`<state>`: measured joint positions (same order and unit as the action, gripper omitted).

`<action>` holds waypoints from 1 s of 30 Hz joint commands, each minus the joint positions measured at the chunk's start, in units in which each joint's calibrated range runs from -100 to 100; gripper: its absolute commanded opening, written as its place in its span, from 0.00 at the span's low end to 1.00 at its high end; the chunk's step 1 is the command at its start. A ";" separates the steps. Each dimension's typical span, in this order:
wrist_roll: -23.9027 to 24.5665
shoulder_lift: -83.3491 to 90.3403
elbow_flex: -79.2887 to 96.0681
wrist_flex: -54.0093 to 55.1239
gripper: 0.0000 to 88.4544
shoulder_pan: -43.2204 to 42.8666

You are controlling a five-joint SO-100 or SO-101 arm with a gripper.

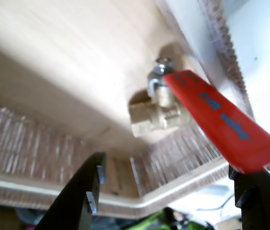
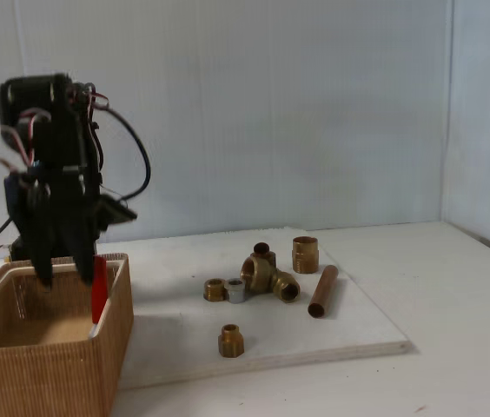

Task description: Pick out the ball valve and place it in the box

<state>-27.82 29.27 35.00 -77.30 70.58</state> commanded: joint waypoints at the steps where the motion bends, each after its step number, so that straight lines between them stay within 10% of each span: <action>1: -0.23 4.60 -6.57 -6.51 0.32 -1.28; 30: 4.58 23.17 -7.56 -10.30 0.31 -42.83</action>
<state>-26.17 51.88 29.01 -91.06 32.49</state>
